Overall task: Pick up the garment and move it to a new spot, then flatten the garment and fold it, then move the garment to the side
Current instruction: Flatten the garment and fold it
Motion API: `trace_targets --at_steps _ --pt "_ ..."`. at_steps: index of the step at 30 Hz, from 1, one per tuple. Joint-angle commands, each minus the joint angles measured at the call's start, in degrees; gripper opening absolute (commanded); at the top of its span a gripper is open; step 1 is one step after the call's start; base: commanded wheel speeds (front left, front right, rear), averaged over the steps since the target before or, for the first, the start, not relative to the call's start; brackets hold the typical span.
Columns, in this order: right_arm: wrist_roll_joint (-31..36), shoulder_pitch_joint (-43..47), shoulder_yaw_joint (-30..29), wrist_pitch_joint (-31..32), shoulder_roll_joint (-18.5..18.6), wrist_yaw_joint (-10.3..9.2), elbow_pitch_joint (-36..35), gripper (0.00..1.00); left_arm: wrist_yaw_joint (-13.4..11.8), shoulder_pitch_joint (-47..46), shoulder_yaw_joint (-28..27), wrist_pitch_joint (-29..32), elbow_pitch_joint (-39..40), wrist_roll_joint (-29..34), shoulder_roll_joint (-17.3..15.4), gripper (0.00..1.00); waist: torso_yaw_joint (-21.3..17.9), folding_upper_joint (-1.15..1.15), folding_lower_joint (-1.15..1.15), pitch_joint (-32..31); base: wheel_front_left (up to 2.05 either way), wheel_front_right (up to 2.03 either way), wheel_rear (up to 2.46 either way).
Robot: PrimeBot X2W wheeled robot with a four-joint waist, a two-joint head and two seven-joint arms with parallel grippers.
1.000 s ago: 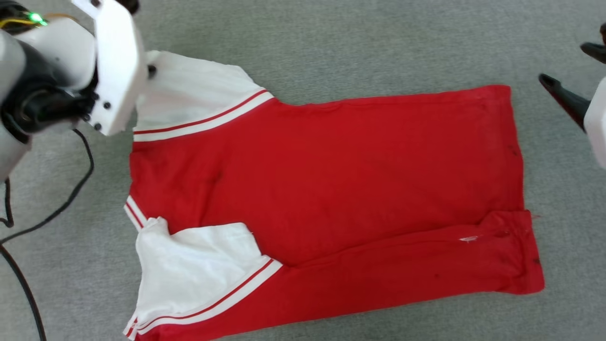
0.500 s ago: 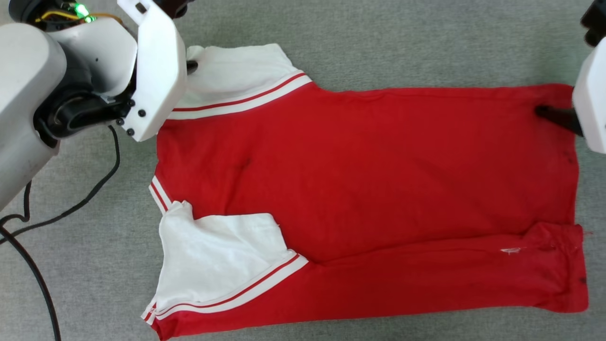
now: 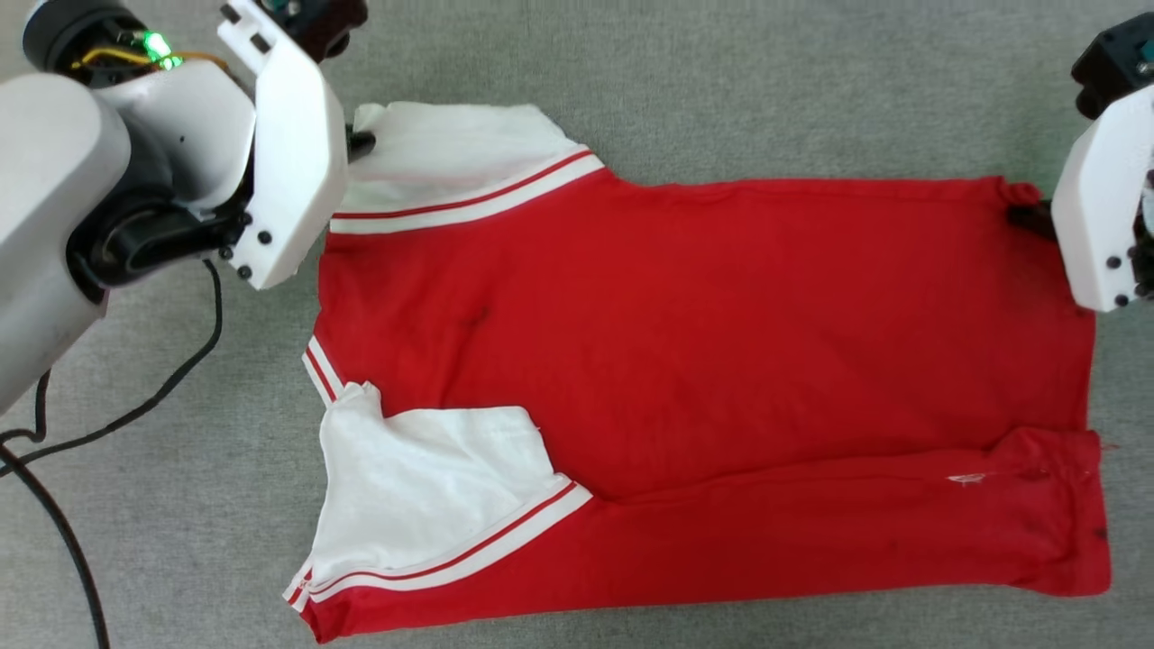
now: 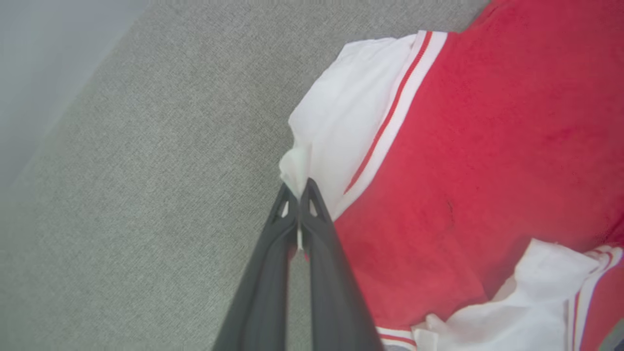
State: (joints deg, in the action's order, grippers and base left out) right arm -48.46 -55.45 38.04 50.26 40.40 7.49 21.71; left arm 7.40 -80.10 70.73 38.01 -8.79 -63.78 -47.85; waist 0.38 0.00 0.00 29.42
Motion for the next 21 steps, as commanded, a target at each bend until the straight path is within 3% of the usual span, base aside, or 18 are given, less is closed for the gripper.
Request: trace_targets --at_steps 1,9,21 --pt "-0.67 1.27 0.76 -0.62 -0.43 -0.01 -0.24 0.00 0.01 0.75 0.21 -0.57 0.30 -0.28 -0.30 0.00 -0.48 0.00 0.00 -1.67 0.00 0.00 0.00" --pt "-3.08 4.88 3.57 -8.98 2.63 -0.01 -3.59 0.00 -0.07 5.68 0.46 -5.62 4.46 -2.00 -4.71 0.00 -1.43 0.00 0.00 -8.00 0.00 0.00 0.00" --pt "-6.65 15.62 7.36 -15.89 7.76 -0.02 -8.10 0.00 -3.56 19.28 1.93 -9.25 14.62 -2.58 -12.71 0.00 -2.02 0.00 0.00 -16.13 0.00 0.00 0.00"
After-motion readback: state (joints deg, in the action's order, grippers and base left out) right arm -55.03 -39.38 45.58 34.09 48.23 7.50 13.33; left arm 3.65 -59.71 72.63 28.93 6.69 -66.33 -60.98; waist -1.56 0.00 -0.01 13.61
